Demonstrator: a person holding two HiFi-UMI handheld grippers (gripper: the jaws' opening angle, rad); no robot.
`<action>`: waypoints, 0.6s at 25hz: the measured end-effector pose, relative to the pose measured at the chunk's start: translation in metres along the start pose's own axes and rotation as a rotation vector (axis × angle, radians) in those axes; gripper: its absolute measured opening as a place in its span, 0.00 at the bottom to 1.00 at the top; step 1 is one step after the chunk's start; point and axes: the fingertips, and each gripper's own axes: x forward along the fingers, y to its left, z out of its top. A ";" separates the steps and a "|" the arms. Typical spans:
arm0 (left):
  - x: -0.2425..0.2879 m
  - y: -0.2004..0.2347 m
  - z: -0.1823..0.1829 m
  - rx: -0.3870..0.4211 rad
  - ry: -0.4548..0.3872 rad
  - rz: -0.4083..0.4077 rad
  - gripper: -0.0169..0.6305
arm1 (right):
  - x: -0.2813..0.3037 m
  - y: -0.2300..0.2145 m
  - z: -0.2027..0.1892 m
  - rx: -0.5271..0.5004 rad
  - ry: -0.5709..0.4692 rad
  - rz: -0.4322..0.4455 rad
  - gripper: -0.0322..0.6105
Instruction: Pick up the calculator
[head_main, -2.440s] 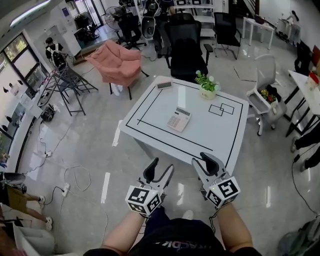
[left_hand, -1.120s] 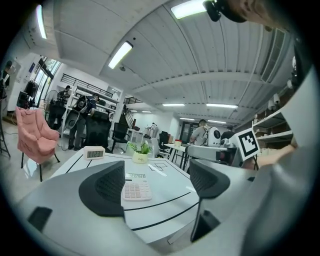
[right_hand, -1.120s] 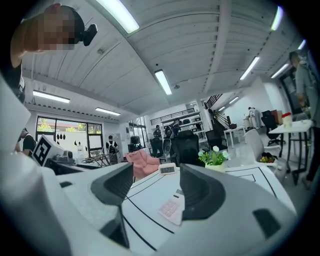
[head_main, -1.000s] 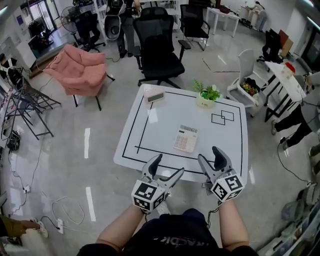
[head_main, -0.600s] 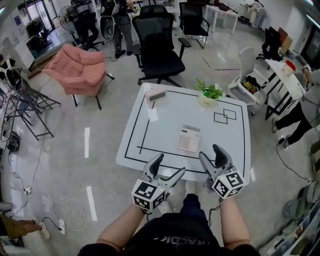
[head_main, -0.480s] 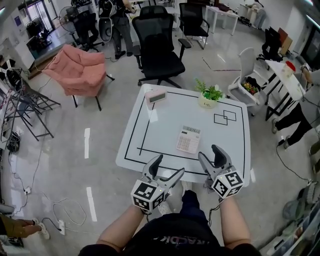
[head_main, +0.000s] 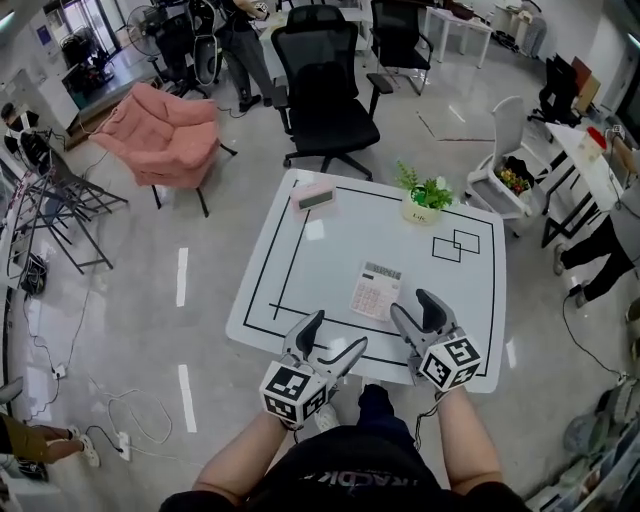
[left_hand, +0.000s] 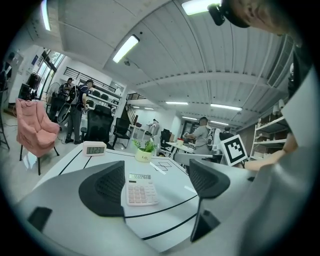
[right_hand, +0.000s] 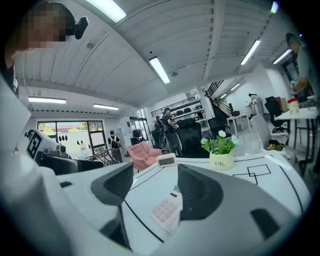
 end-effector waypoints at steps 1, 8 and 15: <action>0.005 0.001 0.000 -0.002 0.005 0.004 0.63 | 0.004 -0.005 -0.001 0.003 0.010 0.007 0.48; 0.047 0.005 -0.002 -0.003 0.038 0.030 0.63 | 0.033 -0.048 -0.020 0.052 0.070 0.043 0.48; 0.080 0.011 -0.007 -0.028 0.069 0.043 0.63 | 0.057 -0.083 -0.046 0.102 0.142 0.062 0.48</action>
